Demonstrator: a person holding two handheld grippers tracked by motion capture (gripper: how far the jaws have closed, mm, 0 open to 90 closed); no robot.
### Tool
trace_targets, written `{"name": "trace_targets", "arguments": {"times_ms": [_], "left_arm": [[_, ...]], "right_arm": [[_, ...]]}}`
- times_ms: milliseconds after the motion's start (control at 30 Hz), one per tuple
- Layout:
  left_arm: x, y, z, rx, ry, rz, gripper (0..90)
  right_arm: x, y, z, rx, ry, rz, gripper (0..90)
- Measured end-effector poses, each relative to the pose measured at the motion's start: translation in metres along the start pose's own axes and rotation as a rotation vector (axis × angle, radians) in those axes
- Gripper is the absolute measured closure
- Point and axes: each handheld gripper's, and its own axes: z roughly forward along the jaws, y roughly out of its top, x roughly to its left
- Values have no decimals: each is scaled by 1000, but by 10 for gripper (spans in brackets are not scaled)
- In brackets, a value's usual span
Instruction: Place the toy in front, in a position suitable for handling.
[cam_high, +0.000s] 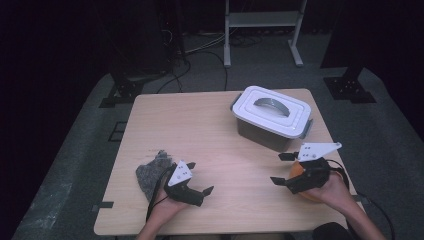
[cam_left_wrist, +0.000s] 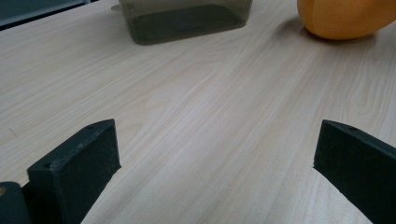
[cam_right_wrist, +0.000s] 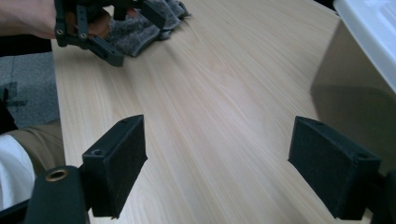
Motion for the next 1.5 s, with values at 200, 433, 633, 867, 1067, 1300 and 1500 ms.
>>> {"name": "trace_targets", "arguments": {"times_ms": [200, 433, 633, 867, 1067, 1300, 1500], "left_arm": [[0, -1, 1, 0, -1, -2, 0], [-1, 0, 1, -5, 0, -3, 0], [-4, 0, 2, -3, -6, 6, 0], [-3, 0, 1, 0, -4, 3, 0], [-1, 0, 0, -4, 0, 4, 0], [0, 0, -1, -6, 5, 0, 0], [2, 1, -3, -11, 13, 1, 0]], "right_arm": [[-11, -13, -15, 21, -36, 12, 179], [-25, -31, -39, 22, -81, 45, 179], [-35, -41, -52, 27, -109, 61, 180], [-44, -58, -56, 46, -130, 96, 180], [-52, -81, -53, 75, -137, 150, 182], [-44, -100, -44, 28, -112, 140, 264], [-35, -105, -41, 24, -124, 113, 384]]}}
